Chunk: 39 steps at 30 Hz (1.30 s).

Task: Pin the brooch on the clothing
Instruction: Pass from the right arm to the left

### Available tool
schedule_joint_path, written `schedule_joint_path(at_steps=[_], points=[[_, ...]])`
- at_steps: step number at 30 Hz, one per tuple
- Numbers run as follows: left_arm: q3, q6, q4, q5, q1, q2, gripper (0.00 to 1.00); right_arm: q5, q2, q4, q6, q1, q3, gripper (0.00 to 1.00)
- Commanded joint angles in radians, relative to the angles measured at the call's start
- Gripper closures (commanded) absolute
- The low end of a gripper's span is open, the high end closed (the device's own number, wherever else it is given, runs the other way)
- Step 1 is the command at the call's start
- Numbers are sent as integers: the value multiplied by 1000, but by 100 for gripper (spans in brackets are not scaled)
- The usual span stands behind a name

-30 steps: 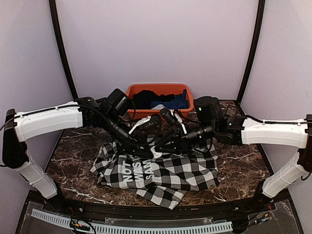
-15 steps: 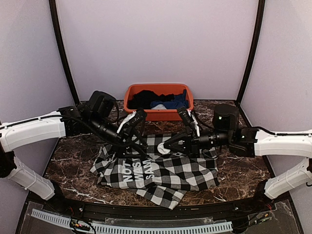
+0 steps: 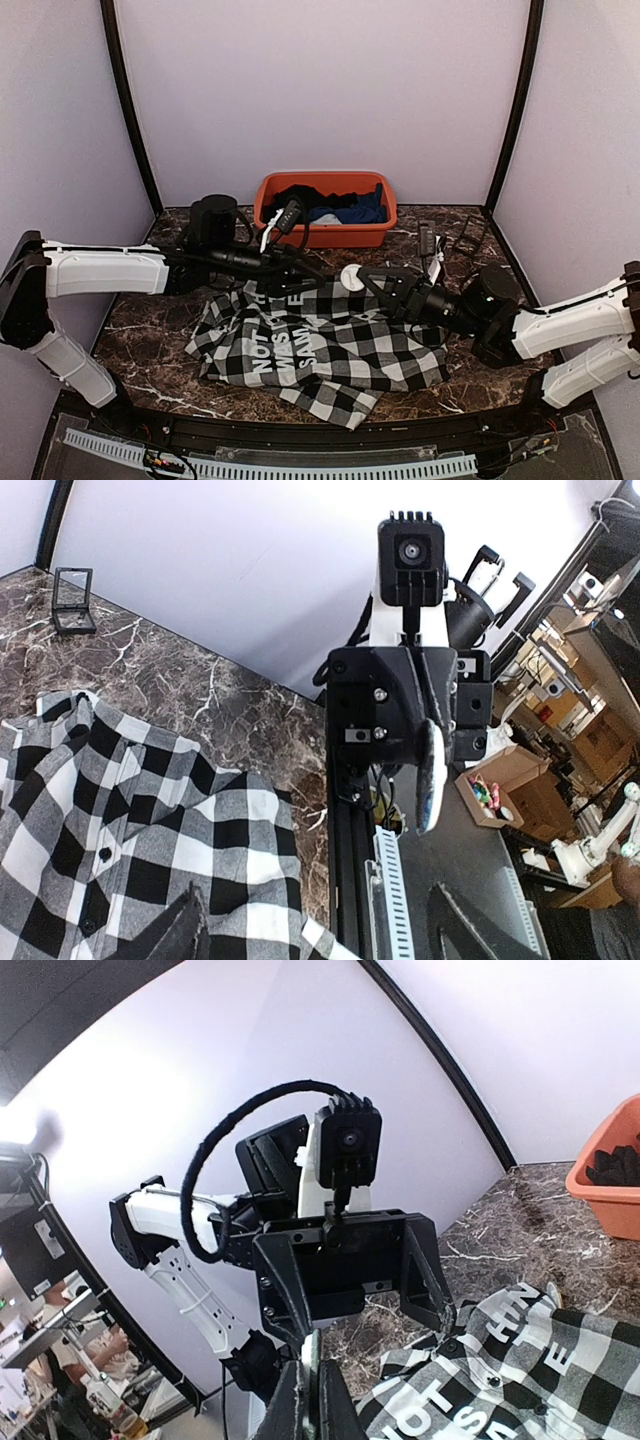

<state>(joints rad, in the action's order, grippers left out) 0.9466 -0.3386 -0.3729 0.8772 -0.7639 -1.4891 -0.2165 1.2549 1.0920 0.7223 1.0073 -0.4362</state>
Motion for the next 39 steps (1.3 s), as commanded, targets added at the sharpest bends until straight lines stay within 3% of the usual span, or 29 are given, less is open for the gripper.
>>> schedule_joint_path(at_steps=[1,9,19,26,35,39], points=[[32,-123,-202,76,-11,-52,29,168,45,257,82,20,47,100],[9,-188,-340,124,-17,-84,35,253,108,272,93,43,46,100],[18,-214,-354,151,-28,-110,49,248,181,293,116,44,20,100],[29,-124,-201,75,-29,-106,45,220,177,332,102,46,17,100],[29,-157,-217,69,-29,-133,46,172,186,314,94,51,-4,100],[26,-196,-272,98,-30,-145,52,157,221,330,108,52,-13,100]])
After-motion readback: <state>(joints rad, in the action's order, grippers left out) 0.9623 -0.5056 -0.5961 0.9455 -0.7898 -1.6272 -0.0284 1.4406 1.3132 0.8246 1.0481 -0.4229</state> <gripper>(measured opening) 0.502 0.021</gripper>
